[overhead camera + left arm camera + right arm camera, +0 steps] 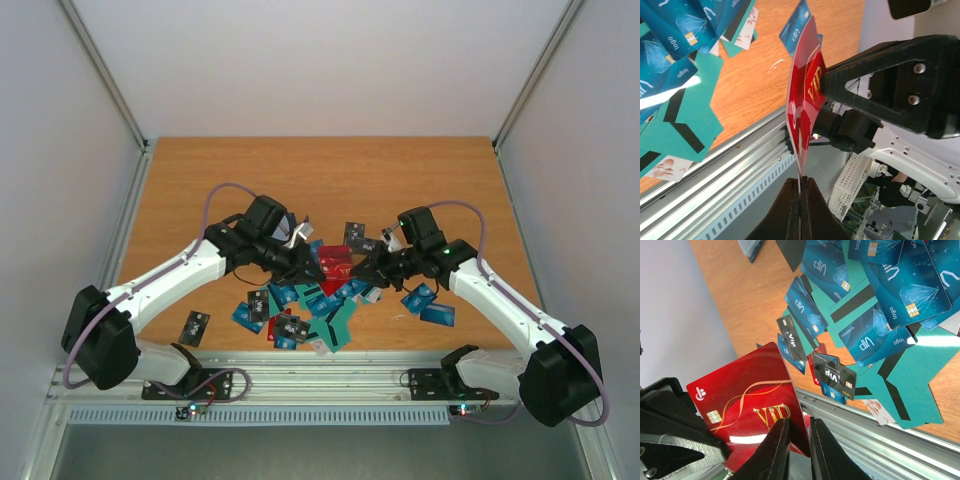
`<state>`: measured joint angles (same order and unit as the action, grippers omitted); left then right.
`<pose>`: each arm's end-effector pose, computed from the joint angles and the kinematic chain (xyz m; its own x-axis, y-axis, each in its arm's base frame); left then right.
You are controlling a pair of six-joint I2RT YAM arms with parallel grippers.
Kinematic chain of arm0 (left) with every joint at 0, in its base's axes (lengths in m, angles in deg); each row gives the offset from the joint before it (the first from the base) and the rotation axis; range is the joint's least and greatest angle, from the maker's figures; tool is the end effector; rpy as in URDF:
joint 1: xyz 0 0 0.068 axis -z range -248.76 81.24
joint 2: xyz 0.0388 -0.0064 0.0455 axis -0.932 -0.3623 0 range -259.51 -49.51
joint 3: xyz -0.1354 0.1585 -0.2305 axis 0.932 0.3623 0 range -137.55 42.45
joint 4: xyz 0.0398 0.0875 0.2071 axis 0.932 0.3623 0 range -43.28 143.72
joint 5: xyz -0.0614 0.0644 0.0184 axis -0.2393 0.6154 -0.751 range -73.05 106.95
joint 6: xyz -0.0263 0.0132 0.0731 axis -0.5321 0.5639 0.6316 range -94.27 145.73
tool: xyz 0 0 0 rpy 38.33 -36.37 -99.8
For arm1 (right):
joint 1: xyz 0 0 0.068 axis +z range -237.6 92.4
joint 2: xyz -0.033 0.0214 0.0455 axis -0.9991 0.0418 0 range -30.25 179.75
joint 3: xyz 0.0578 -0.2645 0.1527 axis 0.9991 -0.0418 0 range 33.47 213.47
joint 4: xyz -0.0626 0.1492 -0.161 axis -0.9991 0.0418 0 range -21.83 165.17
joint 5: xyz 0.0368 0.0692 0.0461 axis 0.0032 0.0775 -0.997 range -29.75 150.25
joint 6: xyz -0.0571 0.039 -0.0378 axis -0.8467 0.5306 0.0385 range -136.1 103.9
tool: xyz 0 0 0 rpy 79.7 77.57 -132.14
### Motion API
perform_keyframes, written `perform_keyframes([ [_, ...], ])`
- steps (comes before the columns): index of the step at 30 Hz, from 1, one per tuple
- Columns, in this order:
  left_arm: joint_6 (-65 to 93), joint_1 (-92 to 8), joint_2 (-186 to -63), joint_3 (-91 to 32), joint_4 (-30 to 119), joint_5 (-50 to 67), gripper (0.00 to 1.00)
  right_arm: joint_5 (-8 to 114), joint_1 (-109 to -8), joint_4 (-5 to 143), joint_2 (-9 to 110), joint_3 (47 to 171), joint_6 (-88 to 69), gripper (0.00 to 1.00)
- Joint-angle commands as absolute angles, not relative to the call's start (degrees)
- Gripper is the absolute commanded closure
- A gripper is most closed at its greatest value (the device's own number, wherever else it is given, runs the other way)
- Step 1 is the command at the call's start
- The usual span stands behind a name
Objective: Put the credit cards into the card holder
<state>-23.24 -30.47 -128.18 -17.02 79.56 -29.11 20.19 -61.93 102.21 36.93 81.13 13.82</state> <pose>0.1678 -0.1945 0.3033 -0.9928 0.1169 0.0245 0.0436 0.5460 -0.8366 0.1563 0.1234 0.2784 -0.9657 -0.0406 -0.2565 -0.2243 0.6282 0.7450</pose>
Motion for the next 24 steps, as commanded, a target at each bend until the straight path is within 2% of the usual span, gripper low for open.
perform_keyframes([
  [1, -19.55, -30.16, -127.43, -17.69, 83.69, -29.23, 1.00, 21.72, -62.10, 103.55, 37.17, 81.94, 13.51, 0.89],
  [10, -23.67, -30.16, -125.39, -13.69, 78.24, -31.94, 0.99, 20.78, -62.29, 99.71, 38.64, 80.79, 15.41, 0.99],
  [24, -39.39, -30.10, -119.00, -2.66, 59.80, -32.24, 0.98, 21.76, -65.15, 96.31, 38.04, 76.26, 17.33, 0.99],
])
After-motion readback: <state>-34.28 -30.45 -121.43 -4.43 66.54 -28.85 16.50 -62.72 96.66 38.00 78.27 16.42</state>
